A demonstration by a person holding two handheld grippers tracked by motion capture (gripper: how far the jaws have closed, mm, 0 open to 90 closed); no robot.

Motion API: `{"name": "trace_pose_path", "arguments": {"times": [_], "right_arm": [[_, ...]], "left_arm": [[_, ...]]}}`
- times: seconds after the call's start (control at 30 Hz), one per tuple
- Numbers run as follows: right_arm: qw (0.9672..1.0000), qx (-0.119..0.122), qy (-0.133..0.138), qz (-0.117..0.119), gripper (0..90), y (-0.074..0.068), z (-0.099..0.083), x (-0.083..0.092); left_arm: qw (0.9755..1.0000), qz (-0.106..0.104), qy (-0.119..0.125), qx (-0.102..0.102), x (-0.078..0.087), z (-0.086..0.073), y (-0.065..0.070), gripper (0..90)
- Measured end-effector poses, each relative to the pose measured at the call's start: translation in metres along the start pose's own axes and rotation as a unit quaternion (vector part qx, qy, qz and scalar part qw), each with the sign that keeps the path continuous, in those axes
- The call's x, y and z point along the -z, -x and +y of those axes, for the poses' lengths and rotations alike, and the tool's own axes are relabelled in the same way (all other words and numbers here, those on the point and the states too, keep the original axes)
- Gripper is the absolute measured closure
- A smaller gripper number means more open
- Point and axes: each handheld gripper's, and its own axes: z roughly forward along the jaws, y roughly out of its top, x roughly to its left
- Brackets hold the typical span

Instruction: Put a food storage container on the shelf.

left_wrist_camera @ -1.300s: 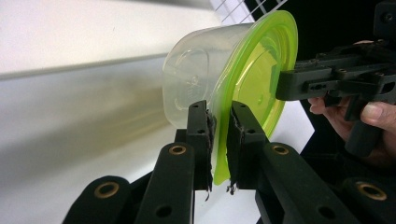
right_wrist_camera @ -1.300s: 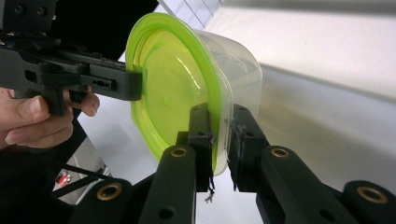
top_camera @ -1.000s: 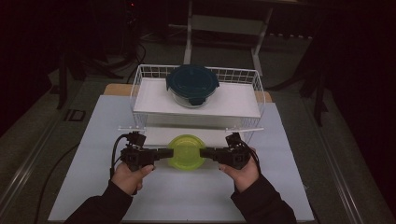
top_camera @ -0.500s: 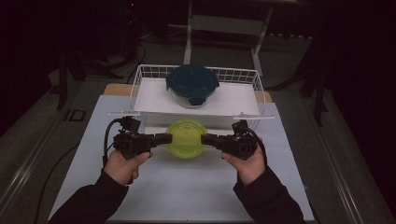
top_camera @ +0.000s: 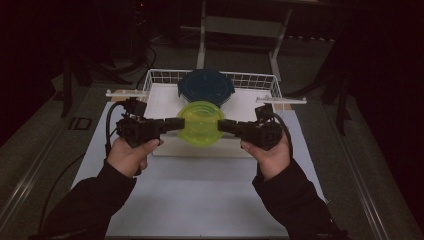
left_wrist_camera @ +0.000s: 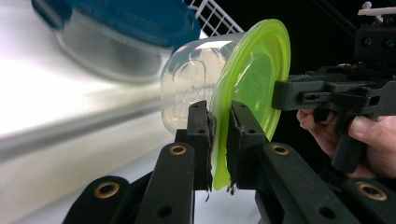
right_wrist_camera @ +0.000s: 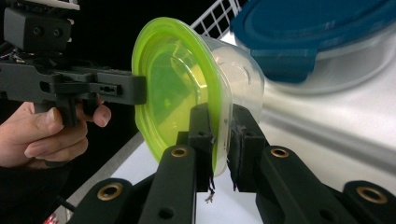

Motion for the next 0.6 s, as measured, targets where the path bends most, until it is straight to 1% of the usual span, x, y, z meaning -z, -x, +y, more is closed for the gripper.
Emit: {"name": "trace_pose_path", "arguments": {"times": [0.07, 0.17, 0.23, 0.27, 0.33, 0.37, 0.4, 0.43, 0.5, 0.53, 0.57, 0.6], "right_arm": [[1.0000, 0.000, 0.004, -0.001, 80.8, 0.000, 0.009, 0.001], [0.9999, -0.002, 0.011, -0.002, 80.9, 0.001, 0.022, 0.004], [0.9999, 0.000, 0.017, -0.003, 80.9, 0.002, 0.031, 0.006], [0.9998, -0.002, 0.020, -0.002, 80.9, 0.003, 0.035, 0.006], [0.9997, 0.000, 0.023, -0.004, 80.8, 0.004, 0.043, 0.007], [0.9997, 0.000, 0.023, -0.004, 80.8, 0.004, 0.043, 0.007], [0.9997, -0.002, 0.022, -0.009, 80.8, 0.006, 0.050, 0.006], [0.9997, -0.002, 0.022, -0.009, 80.8, 0.006, 0.050, 0.006], [0.9996, -0.005, 0.022, -0.015, 80.9, 0.009, 0.060, 0.004], [0.9996, -0.005, 0.022, -0.015, 80.9, 0.009, 0.060, 0.004], [0.9995, -0.009, 0.023, -0.019, 80.9, 0.012, 0.065, 0.003], [0.9995, -0.009, 0.023, -0.019, 80.9, 0.012, 0.065, 0.003]], "left_arm": [[1.0000, 0.002, 0.002, -0.001, 0.000, 0.010, 0.002, 80.0], [0.9999, 0.005, 0.007, -0.009, -0.001, 0.025, 0.005, 80.1], [0.9999, 0.006, 0.011, -0.011, -0.002, 0.034, 0.006, 80.1], [0.9998, 0.007, 0.012, -0.015, -0.002, 0.038, 0.006, 80.1], [0.9999, 0.003, 0.012, -0.012, -0.004, 0.046, 0.004, 80.1], [0.9999, 0.003, 0.012, -0.012, -0.004, 0.046, 0.004, 80.1], [0.9999, 0.003, 0.011, -0.011, -0.007, 0.054, 0.001, 80.1], [0.9999, 0.003, 0.011, -0.011, -0.007, 0.054, 0.001, 80.1], [0.9998, 0.007, 0.015, -0.013, -0.010, 0.059, 0.000, 80.1], [0.9997, 0.009, 0.017, -0.013, -0.012, 0.062, -0.001, 80.1], [0.9997, 0.009, 0.018, -0.010, -0.013, 0.065, -0.002, 80.0], [0.9997, 0.009, 0.019, -0.009, -0.015, 0.068, -0.003, 80.0]]}}
